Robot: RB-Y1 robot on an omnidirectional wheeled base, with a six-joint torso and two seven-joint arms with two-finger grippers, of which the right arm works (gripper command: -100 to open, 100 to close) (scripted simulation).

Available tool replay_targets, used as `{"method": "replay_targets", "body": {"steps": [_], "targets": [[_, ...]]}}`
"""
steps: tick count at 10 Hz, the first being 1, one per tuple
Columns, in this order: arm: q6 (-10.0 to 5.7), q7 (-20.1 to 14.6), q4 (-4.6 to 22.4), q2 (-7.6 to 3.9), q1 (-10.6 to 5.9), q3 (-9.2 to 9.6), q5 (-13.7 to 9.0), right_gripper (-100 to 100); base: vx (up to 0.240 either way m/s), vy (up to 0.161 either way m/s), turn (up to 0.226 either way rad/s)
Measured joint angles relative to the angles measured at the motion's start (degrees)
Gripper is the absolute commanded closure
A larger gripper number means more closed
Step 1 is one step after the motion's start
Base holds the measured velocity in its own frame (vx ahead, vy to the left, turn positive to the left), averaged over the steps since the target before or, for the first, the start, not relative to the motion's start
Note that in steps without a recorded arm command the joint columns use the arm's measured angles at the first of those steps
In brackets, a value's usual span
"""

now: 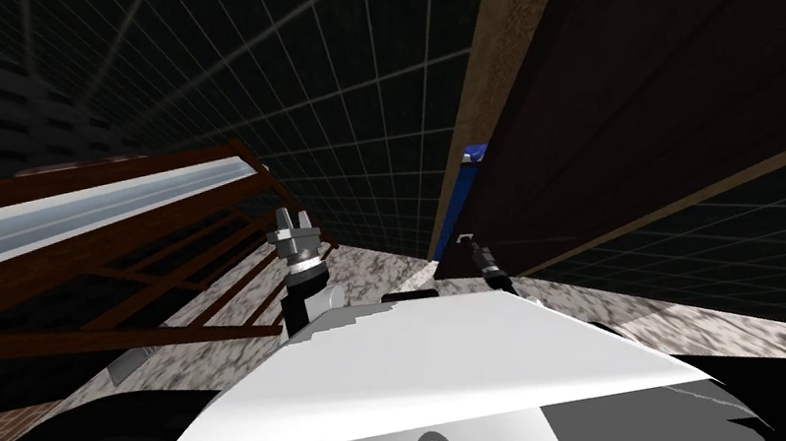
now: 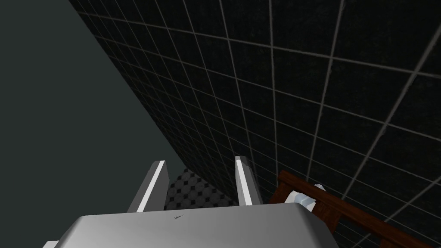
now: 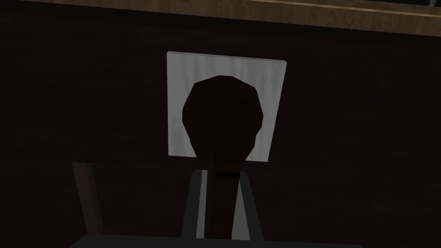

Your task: Pull the door open

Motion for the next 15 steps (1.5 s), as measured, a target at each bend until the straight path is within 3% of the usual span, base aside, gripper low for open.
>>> {"method": "replay_targets", "body": {"steps": [1,3,5,7,8,10,11,13,15], "targets": [[-1.17,-0.5,0.8,-0.33,0.10,0.48,0.2,100,-0.180,-0.047,0.119],[-2.35,-1.6,-0.7,-1.45,2.19,1.42,0.5,100,-0.191,-0.061,0.124],[-4.00,-2.7,-0.2,-2.18,2.98,2.33,0.9,100,-0.176,-0.059,0.104],[-6.88,-4.0,1.8,-3.10,3.08,3.34,1.3,100,-0.190,-0.056,0.086],[-6.56,-4.2,0.0,-3.38,4.42,3.53,1.3,100,-0.054,-0.015,0.000],[-6.79,-4.4,-0.1,-3.68,5.07,3.68,1.3,100,-0.170,-0.065,0.193],[-8.03,-4.6,1.1,-3.88,4.90,3.84,1.3,100,-0.183,-0.133,0.207],[-9.83,-5.1,1.1,-4.23,6.04,4.51,1.4,100,-0.188,-0.084,0.166],[-12.67,-5.9,3.4,-4.92,6.46,5.01,1.4,100,-0.219,-0.075,0.237]]}}
